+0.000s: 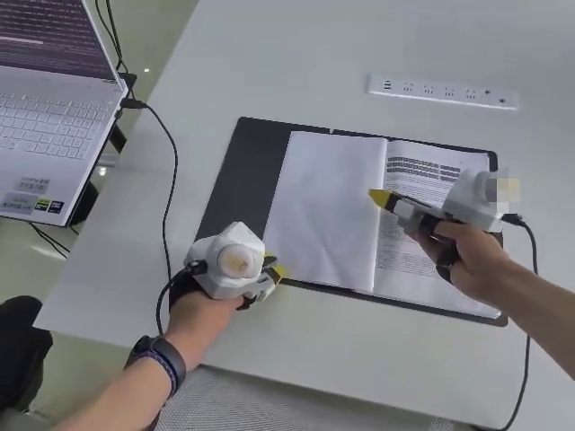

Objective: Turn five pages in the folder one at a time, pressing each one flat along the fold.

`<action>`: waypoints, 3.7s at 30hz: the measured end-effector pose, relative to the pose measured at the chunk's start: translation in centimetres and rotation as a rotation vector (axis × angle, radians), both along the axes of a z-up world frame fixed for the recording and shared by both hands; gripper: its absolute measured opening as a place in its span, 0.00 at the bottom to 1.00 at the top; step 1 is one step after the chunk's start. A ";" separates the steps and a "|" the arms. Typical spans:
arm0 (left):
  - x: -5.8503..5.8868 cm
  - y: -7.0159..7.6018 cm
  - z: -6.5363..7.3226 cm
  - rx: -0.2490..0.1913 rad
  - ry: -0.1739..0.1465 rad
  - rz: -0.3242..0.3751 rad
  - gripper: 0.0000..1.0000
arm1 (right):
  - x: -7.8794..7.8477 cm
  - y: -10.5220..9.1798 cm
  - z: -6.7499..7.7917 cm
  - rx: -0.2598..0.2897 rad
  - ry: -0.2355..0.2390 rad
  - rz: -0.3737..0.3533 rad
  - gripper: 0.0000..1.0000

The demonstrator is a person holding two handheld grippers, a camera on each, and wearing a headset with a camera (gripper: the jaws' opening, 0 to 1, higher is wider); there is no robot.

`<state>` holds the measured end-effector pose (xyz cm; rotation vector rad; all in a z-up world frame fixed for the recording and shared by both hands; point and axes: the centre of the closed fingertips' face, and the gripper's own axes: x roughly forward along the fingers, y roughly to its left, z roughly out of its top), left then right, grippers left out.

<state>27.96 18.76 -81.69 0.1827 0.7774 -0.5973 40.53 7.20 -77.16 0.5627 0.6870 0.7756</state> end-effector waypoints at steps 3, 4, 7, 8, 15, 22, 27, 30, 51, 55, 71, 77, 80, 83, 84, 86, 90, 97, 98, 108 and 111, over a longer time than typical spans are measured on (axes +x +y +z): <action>0.0 0.0 0.0 0.001 0.003 -0.002 0.12 | 0.5 -0.2 -0.9 -0.017 0.012 -0.014 0.05; 0.0 0.0 0.0 0.004 0.004 -0.003 0.12 | 0.5 -0.3 -1.1 -0.022 0.016 -0.021 0.03; 0.1 0.0 -0.1 0.008 0.002 0.000 0.11 | 0.5 -0.7 -1.3 0.015 0.033 -0.044 0.00; 0.1 0.0 -0.1 0.008 0.001 0.005 0.11 | 0.6 -0.8 -1.4 0.027 0.038 -0.049 0.00; 0.1 0.0 -0.3 0.013 0.001 0.003 0.12 | 1.3 -0.8 -1.3 0.051 0.040 -0.054 0.00; 0.2 0.0 -0.3 0.019 -0.004 0.002 0.11 | 4.1 -1.1 -1.4 0.104 0.070 -0.152 0.00; 0.3 0.1 -0.3 0.017 -0.008 0.007 0.09 | 5.4 -1.2 -0.9 0.121 0.072 -0.215 0.00; 0.2 0.1 -0.3 0.018 -0.012 0.004 0.09 | 5.9 -1.1 -0.8 0.134 0.076 -0.231 0.00; 0.1 0.2 0.1 -0.008 -0.035 0.003 0.07 | 14.0 -2.2 -2.7 0.124 0.063 -0.346 0.00; 0.1 0.2 0.1 -0.010 -0.033 0.003 0.07 | 15.1 -2.1 -3.1 0.110 0.057 -0.352 0.00; 0.3 0.4 -0.1 -0.017 -0.025 0.017 0.07 | 13.7 -1.8 -3.7 0.068 0.028 -0.248 0.00; 0.2 0.3 -0.1 -0.013 -0.027 0.016 0.07 | 11.8 -1.6 -3.8 0.060 0.014 -0.204 0.00; 0.2 0.3 -0.1 -0.016 -0.024 0.019 0.09 | 9.7 -1.2 -3.5 0.060 -0.005 -0.168 0.00; 0.2 0.2 -0.1 -0.015 -0.024 0.020 0.09 | 7.9 -1.0 -3.4 0.067 -0.013 -0.144 0.00; 0.1 0.2 -0.1 -0.015 -0.023 0.020 0.09 | 7.1 -0.9 -3.3 0.067 -0.019 -0.131 0.00; 0.1 0.2 -0.1 -0.016 -0.024 0.022 0.09 | 6.0 -0.9 -3.1 0.069 -0.022 -0.115 0.00; 0.1 0.2 0.0 -0.015 -0.025 0.021 0.09 | 3.6 -0.7 -2.6 0.071 -0.034 -0.080 0.00; 0.3 0.4 -0.1 -0.011 -0.023 0.006 0.07 | -1.4 -0.2 -1.4 0.073 -0.043 -0.036 0.00; 0.3 0.4 -0.2 -0.014 -0.023 0.011 0.06 | -2.1 -0.1 -1.3 0.067 -0.047 -0.023 0.00; 0.3 0.3 -0.2 -0.016 -0.023 0.010 0.08 | -7.7 0.2 -1.2 0.068 -0.031 0.080 0.00; 0.3 0.3 -0.2 -0.014 -0.021 0.011 0.08 | -8.8 0.1 -1.2 0.069 -0.026 0.096 0.00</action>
